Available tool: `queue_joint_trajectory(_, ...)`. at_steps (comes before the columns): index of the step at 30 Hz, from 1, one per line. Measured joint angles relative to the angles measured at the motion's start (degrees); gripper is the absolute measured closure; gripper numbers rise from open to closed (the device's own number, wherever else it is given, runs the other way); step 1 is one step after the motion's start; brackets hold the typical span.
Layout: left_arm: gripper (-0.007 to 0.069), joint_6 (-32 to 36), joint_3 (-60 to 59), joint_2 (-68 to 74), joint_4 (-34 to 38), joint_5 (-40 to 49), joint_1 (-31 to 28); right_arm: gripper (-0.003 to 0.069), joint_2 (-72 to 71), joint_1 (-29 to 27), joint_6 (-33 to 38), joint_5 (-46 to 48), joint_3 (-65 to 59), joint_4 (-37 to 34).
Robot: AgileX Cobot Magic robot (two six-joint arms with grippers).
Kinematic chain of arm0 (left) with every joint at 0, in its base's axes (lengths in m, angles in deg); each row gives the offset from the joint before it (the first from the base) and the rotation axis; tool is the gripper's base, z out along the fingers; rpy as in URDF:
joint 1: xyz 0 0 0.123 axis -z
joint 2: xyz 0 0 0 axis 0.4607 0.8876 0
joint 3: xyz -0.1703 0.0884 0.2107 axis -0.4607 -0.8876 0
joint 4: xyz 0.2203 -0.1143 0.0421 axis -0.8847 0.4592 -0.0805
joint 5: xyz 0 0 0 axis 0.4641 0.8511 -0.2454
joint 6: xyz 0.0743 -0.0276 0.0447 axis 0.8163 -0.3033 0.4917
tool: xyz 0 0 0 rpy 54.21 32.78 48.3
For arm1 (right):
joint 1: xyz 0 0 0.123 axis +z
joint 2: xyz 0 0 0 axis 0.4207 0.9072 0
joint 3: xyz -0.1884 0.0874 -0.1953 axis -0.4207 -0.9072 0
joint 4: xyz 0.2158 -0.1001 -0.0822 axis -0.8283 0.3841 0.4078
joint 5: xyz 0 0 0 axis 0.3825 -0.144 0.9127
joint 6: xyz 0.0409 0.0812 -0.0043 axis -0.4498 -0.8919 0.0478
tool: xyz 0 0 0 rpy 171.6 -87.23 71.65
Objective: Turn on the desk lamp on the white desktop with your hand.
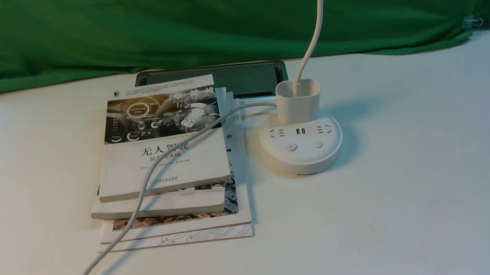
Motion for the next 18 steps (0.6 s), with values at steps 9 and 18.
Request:
queue_joint_trajectory(9,0.0603,0.0,0.0,0.0,0.0,0.0,0.0,0.0491,-14.5,-17.1,-14.2,-3.3,-14.3,6.3)
queue_joint_trajectory(18,0.0603,0.0,0.0,0.0,0.0,0.0,0.0,0.0469,-19.4,-27.6,-18.5,10.1,-14.8,9.8)
